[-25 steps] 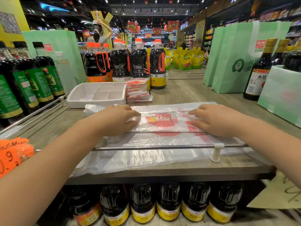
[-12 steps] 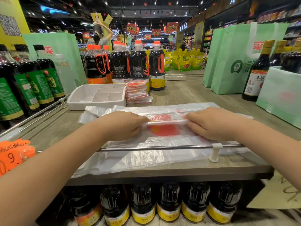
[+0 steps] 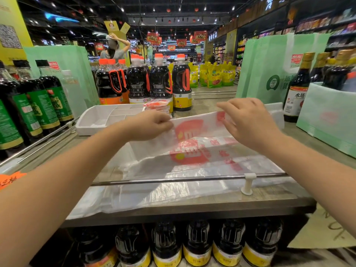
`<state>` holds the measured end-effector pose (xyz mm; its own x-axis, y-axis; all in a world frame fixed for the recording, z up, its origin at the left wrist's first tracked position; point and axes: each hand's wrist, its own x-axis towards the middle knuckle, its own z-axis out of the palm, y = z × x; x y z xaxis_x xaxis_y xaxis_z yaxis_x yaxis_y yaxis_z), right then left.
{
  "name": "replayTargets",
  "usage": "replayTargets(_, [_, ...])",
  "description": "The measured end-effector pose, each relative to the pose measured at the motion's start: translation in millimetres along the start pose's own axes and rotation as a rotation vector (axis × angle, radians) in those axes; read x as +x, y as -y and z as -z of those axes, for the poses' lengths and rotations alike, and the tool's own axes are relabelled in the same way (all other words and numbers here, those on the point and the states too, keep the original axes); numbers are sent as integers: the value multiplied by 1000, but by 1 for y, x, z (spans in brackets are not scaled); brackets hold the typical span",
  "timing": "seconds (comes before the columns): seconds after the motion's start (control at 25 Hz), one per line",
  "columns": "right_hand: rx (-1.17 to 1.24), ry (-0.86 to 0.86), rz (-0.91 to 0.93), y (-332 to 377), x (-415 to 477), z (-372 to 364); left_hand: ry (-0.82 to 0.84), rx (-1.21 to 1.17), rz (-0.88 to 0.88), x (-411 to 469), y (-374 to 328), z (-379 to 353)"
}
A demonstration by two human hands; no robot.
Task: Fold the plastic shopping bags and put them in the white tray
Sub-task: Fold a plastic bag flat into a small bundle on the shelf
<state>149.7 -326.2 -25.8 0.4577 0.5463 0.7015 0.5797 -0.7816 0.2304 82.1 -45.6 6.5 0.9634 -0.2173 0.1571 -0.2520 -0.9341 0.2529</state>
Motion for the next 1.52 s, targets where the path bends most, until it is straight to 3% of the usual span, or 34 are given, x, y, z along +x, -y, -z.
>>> replayTargets(0.12, [40,44,-28,11,9,-2,68,-223,137,23,-5,4])
replayTargets(0.28, [132,166,-32,24,13,-1,28,-587,414,51,-11,-2])
replayTargets(0.44, [478,395,-204,28,10,-5,-11,-950,498,68,-27,-26])
replayTargets(0.56, [639,556,-280,24,1,-10,120,-1110,531,60,-39,-47])
replayTargets(0.64, [669,623,-293,22,-3,-11,145,-1042,548,54,-40,-50])
replayTargets(0.72, [686,652,-294,22,-6,-11,154,-794,480,51,-32,-49])
replayTargets(0.84, [695,677,-287,22,-9,-11,182,-250,221,41,-15,-43])
replayTargets(0.92, [729,692,-286,22,-10,-9,203,-54,37,29,-5,-41])
replayTargets(1.2, [730,772,-218,24,-15,4,325,-189,-169,0,20,-40])
replayTargets(1.32, [687,787,-180,27,-13,8,296,-187,-178,0,15,-42])
replayTargets(1.52, [872,801,-157,29,-12,13,259,-350,-274,1,7,-50])
